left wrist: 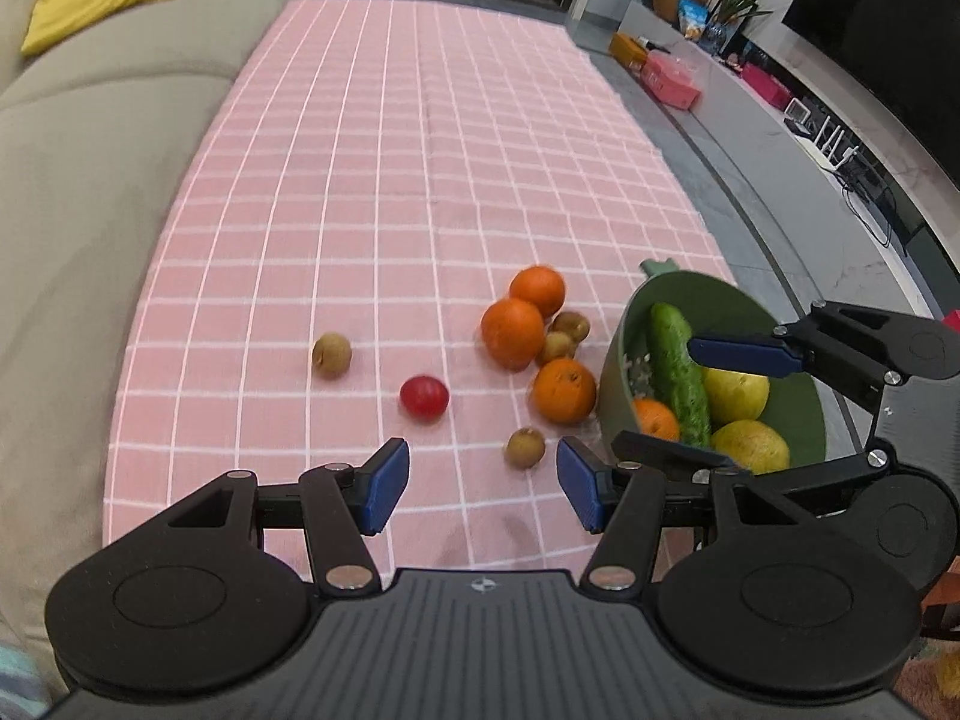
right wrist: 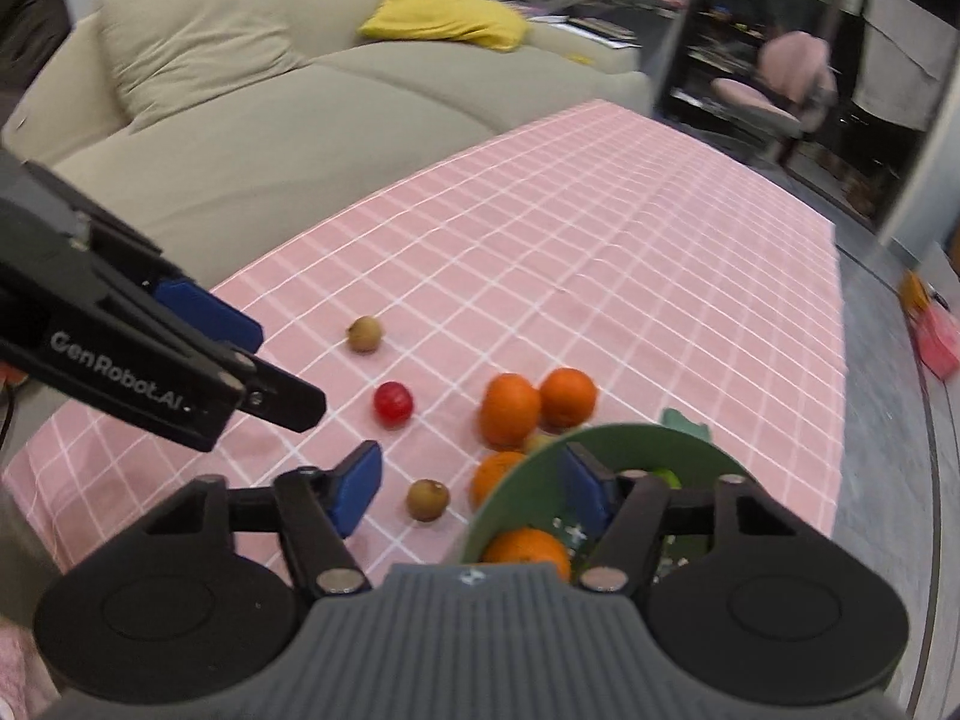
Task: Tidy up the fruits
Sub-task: 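Grasp the red tomato with the left tool while the right tool grasps an orange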
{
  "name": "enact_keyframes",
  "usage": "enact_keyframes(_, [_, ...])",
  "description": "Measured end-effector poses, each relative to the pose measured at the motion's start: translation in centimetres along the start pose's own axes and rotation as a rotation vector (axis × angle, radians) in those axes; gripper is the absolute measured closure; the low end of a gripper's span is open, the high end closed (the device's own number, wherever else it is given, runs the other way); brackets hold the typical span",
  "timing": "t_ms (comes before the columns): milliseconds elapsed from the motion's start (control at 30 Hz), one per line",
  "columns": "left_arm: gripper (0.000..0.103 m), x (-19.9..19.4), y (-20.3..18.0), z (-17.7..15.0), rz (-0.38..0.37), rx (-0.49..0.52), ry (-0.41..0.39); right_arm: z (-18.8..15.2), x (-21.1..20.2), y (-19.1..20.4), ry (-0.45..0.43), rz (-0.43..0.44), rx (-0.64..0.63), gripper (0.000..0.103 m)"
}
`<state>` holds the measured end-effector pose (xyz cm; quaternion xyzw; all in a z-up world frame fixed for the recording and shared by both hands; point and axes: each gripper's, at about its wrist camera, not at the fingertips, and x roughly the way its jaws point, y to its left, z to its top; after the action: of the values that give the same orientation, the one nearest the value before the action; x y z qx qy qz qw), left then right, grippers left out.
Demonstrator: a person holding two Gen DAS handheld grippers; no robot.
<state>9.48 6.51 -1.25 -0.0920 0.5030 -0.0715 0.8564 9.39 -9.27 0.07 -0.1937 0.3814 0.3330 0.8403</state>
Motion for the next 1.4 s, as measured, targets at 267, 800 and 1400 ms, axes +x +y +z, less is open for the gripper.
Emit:
enact_keyframes(267, [0.042,2.5,2.1,-0.4,-0.029,-0.067,0.058,0.6,2.2,0.8,0.056,0.069,-0.177,0.059])
enact_keyframes(800, [0.045,6.9,4.0,0.2,-0.043,-0.184,-0.052,3.0,8.9,-0.7,0.152,0.077,-0.341,0.066])
enact_keyframes(1400, [0.058,10.1,4.5,0.7,-0.049,-0.224,0.000,3.2,13.4,0.2,0.164,0.030,-0.527,0.059])
